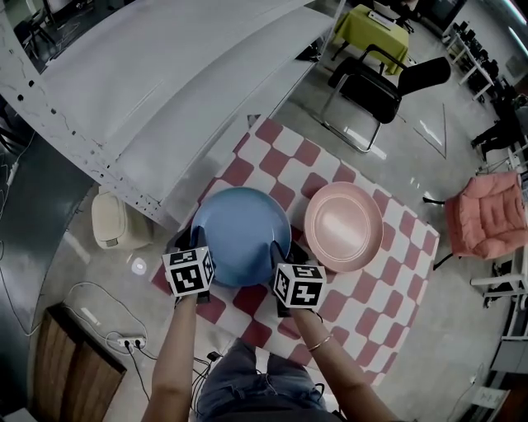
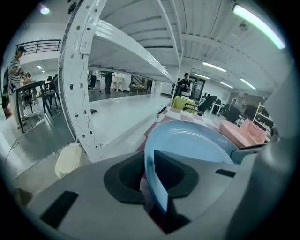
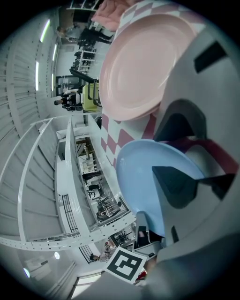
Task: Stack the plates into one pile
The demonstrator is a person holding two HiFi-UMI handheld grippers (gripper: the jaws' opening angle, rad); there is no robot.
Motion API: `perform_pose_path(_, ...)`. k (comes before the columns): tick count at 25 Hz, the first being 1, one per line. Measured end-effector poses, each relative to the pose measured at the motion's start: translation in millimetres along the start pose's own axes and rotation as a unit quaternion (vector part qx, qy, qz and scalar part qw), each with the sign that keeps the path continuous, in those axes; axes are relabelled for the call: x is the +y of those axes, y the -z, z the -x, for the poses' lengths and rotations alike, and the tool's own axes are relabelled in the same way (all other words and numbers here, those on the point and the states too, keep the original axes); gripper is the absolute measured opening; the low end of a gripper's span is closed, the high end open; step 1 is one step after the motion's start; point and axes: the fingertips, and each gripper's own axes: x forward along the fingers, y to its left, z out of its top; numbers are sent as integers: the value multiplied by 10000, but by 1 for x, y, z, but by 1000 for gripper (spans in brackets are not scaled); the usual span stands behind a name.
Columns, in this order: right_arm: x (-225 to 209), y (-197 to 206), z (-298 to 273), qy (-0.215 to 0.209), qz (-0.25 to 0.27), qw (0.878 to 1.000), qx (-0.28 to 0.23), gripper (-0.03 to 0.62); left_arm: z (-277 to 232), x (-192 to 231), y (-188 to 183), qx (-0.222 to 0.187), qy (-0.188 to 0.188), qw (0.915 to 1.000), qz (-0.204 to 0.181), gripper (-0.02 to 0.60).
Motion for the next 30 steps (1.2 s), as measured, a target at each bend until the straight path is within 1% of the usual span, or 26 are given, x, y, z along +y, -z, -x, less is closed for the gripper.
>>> perform_pose_path(3, 5, 1, 3, -25, 69, 10000, 7, 163, 7, 4, 6, 20, -77, 10000, 7, 74)
perform_pose_path(6, 13, 2, 7, -90, 67, 9999, 15, 163, 18, 10, 7, -23, -121, 9999, 105, 73)
perform_pose_path(11, 25, 1, 18, -242, 179, 9995, -32, 163, 39, 15, 1, -168, -196, 9995, 183, 73)
perform_pose_path(16, 24, -7, 38, -332, 123, 9992, -179, 163, 55, 7, -6, -240, -221, 9994, 130, 69)
perform_pose_path(22, 5, -19, 65, -315, -98, 9988, -363, 163, 65, -21, -16, -304, -50, 9995, 2, 61)
perform_pose_path(26, -19, -25, 81, -166, -108, 9985, -502, 163, 65, -51, -28, -409, 140, 9991, -52, 61)
perform_pose_path(30, -54, -30, 100, 101, -203, 9975, -669, 163, 60, -92, -37, -453, 438, 9978, -182, 60)
